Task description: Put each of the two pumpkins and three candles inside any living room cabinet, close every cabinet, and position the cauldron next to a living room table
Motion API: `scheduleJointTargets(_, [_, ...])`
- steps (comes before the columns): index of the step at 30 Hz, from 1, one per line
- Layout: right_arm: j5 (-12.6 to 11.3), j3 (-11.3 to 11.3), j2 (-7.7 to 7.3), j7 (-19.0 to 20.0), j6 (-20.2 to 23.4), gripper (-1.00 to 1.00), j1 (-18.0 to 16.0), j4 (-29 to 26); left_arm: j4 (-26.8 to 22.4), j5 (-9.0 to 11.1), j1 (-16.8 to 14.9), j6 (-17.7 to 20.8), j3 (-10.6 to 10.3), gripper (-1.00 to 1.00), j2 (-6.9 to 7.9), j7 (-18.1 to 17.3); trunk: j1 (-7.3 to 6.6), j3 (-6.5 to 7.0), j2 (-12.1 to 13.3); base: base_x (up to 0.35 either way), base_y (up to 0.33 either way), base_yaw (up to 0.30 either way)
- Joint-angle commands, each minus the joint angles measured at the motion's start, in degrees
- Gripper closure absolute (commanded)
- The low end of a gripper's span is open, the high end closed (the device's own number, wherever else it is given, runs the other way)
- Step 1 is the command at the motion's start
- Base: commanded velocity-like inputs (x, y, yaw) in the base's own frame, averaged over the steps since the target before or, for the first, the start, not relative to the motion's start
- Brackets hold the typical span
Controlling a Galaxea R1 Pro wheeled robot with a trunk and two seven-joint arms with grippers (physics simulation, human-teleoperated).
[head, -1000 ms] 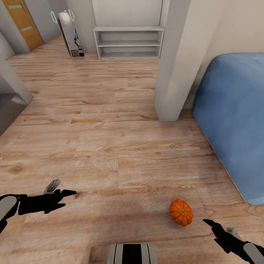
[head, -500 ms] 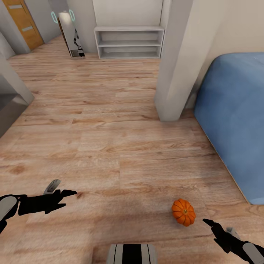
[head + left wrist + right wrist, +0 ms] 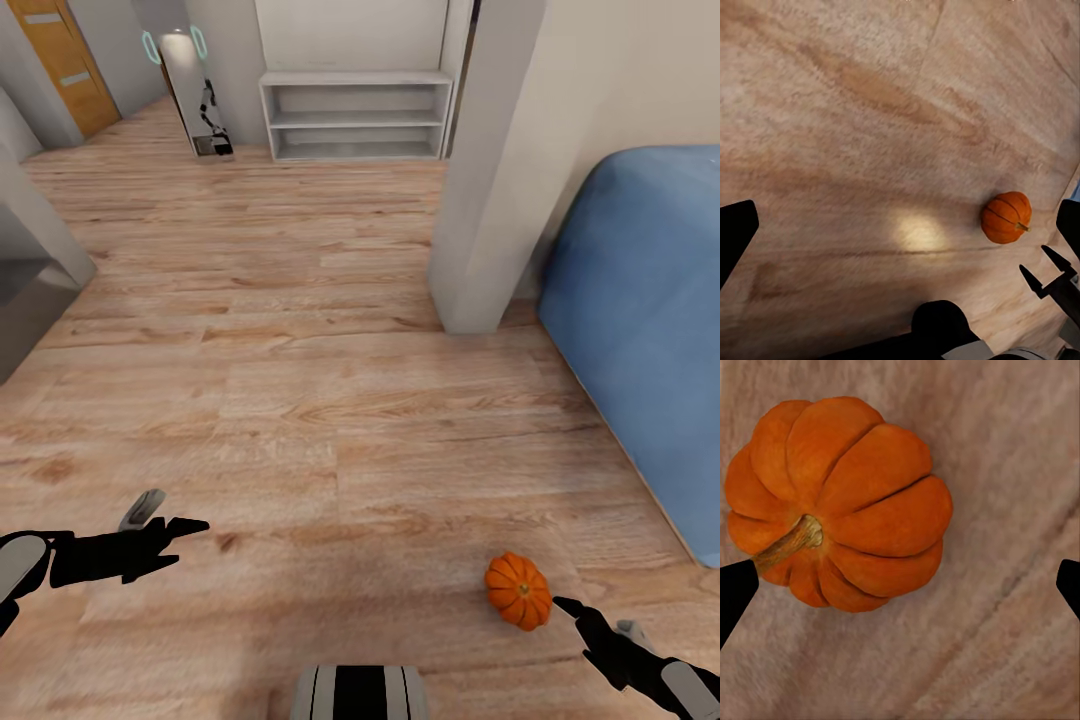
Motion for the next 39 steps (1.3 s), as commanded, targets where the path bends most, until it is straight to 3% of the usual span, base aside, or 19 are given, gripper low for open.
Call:
scheduleJointTargets(1, [-0.1,-0.4,-0.03,0.1,0.4,-1.00,0.0,0.0,0.0,0.5,0.0,0.1,-0.1,-1.00,0.04,0.5,-0.01,-0.04,0.0,0.059,0.021,0.000])
scheduleJointTargets(15, [0.0,-0.4,-0.20,0.2,0.4,-1.00,0.0,0.0,-0.6,0.9,0.0,0.1,0.2,-1.00,0.17,0.5,-0.01,-0.04,0.0,0.029,-0.014,0.000])
scheduleJointTargets(31, [0.0,-0.4,-0.38,0.2,0.4,-1.00,0.1,0.0,-1.0,1.0,0.0,0.1,0.2,-1.00,0.10,0.4,0.25,-2.25,-0.1,0.000,0.000,0.000])
scheduleJointTargets(39, [0.0,-0.3,-0.38,0.2,0.4,-1.00,0.1,0.0,-1.0,1.0,0.0,0.1,0.2,-1.00,0.15,0.4,0.25,-2.25,-0.1,0.001,0.000,0.000])
